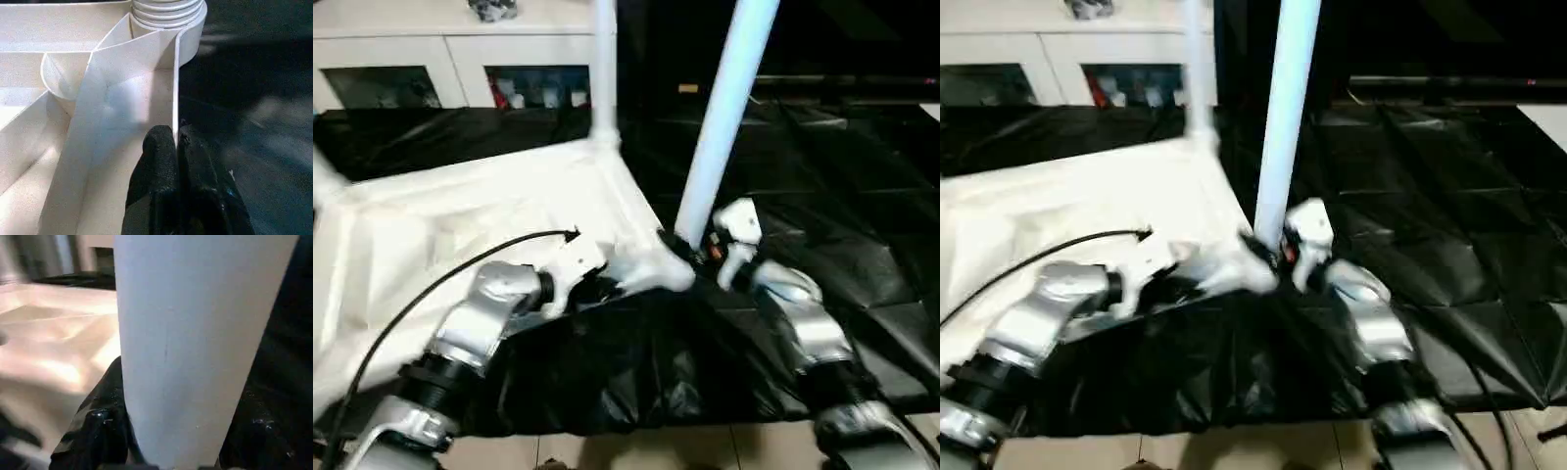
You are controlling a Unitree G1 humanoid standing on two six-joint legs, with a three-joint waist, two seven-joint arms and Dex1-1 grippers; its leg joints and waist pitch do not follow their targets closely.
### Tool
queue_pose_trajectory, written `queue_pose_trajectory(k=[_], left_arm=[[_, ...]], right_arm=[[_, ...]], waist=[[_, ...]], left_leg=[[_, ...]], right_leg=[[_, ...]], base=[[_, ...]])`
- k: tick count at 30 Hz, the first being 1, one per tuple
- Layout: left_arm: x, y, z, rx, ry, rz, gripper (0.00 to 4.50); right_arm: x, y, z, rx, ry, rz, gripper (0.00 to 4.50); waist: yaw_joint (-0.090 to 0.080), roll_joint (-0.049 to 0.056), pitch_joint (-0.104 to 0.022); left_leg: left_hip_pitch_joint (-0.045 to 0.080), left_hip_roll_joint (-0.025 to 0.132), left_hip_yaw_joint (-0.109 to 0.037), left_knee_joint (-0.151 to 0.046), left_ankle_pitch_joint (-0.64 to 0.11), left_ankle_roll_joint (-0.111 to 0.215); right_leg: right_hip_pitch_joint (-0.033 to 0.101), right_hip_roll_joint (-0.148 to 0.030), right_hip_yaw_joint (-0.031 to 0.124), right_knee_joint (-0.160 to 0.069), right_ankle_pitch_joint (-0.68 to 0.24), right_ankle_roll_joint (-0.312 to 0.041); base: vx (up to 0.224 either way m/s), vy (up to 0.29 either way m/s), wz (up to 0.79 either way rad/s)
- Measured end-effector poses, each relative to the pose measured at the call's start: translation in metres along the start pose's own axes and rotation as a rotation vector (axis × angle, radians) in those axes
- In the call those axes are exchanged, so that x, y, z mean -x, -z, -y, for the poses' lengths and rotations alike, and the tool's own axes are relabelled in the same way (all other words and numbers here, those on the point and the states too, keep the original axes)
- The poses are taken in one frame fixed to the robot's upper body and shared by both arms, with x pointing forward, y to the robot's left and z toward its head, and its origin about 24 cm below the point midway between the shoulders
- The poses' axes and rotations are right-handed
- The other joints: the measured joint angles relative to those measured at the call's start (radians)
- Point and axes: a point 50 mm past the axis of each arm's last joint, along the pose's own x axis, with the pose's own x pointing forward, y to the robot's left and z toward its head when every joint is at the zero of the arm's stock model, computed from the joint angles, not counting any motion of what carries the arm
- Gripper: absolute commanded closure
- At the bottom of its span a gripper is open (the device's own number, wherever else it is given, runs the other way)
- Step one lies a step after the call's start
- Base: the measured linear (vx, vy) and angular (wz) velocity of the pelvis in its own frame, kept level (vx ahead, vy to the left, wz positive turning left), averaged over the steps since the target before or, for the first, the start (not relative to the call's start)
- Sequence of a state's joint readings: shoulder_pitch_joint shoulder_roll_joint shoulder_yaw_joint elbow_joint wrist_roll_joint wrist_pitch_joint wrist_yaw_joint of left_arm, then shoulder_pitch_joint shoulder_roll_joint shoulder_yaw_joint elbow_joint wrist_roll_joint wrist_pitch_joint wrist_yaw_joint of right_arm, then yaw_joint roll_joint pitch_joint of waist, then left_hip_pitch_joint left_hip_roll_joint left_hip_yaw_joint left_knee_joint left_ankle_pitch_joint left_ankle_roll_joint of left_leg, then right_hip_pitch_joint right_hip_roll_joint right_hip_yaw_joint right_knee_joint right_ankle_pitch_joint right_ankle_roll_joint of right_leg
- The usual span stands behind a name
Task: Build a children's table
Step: Insert table leg to table base, then rotate leg to tighten
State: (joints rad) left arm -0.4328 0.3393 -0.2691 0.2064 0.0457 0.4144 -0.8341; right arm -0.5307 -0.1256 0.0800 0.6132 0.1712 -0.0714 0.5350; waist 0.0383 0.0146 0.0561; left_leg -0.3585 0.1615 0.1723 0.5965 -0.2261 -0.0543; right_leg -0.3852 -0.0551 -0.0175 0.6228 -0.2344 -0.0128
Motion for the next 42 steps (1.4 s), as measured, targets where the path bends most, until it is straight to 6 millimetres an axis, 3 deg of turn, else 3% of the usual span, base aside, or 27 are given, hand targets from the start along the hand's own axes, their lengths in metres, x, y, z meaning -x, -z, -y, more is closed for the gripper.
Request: queue_pose_trajectory(k=[4,14,16,19,25,28,32,39,42], left_arm=[[-0.002,-0.006,0.007,0.021,-0.076,0.000,4.50],[0.001,-0.004,0.007,0.019,-0.095,-0.008,4.50],[0.002,-0.004,0.006,0.019,-0.099,-0.012,4.50],[0.002,-0.004,0.007,0.014,-0.096,-0.013,4.50],[0.003,-0.004,0.006,-0.008,-0.089,-0.012,4.50],[0.005,-0.002,0.004,-0.037,-0.067,0.000,4.50],[0.007,-0.001,0.003,-0.083,-0.017,0.011,4.50],[0.011,0.005,0.004,-0.099,0.158,0.046,4.50],[0.013,0.007,0.004,-0.110,0.221,0.047,4.50]], right_arm=[[-0.013,-0.004,-0.002,-0.023,0.071,0.009,2.62],[-0.020,-0.004,-0.007,-0.023,0.076,0.009,2.62],[-0.022,-0.005,-0.008,-0.024,0.074,0.007,1.92],[-0.022,0.006,-0.008,-0.047,0.084,-0.033,1.72],[-0.023,0.005,-0.010,-0.035,0.047,-0.027,1.19],[-0.021,0.003,-0.009,-0.026,0.004,-0.021,0.90],[-0.013,0.002,-0.006,0.011,-0.077,-0.020,0.78],[0.024,0.003,0.002,0.099,-0.339,-0.088,0.78],[0.035,0.003,0.004,0.107,-0.435,-0.129,0.78]], waist=[[-0.005,0.000,0.000],[-0.004,-0.001,-0.001],[-0.006,-0.001,-0.001],[-0.001,0.004,0.001],[-0.002,0.005,0.002],[0.000,0.012,0.006],[0.015,0.019,0.010],[0.050,0.022,0.011],[0.057,0.023,0.010]], left_leg=[[-0.008,0.003,0.000,-0.001,0.002,0.007],[-0.007,0.006,0.000,-0.001,0.003,0.006],[-0.007,0.006,0.000,-0.001,0.003,0.005],[-0.008,0.008,0.000,0.001,0.004,0.005],[-0.009,0.011,0.000,0.002,0.007,0.003],[-0.010,0.012,-0.001,0.003,0.008,0.005],[-0.011,0.013,-0.001,0.004,0.010,0.006],[-0.012,0.013,-0.001,0.009,0.010,0.007],[-0.012,0.013,-0.001,0.011,0.011,0.007]], right_leg=[[-0.002,0.002,-0.003,-0.007,0.000,0.000],[-0.002,0.002,-0.007,-0.005,0.000,0.000],[-0.002,0.003,-0.007,-0.004,0.000,0.000],[-0.002,0.002,-0.011,-0.004,0.000,0.000],[-0.002,0.002,-0.017,-0.001,0.000,-0.001],[-0.002,0.002,-0.019,0.001,0.000,-0.001],[-0.002,0.001,-0.022,0.005,-0.001,-0.003],[-0.002,-0.001,-0.024,0.008,-0.001,-0.003],[-0.001,-0.002,-0.024,0.009,-0.001,-0.003]], base=[[0.000,0.000,0.00],[0.000,0.000,0.00],[0.000,0.000,0.00],[0.000,0.000,0.00],[0.000,0.000,0.00],[0.000,0.000,0.00],[0.000,0.000,0.00],[0.000,0.000,0.00],[0.000,0.000,0.00]])
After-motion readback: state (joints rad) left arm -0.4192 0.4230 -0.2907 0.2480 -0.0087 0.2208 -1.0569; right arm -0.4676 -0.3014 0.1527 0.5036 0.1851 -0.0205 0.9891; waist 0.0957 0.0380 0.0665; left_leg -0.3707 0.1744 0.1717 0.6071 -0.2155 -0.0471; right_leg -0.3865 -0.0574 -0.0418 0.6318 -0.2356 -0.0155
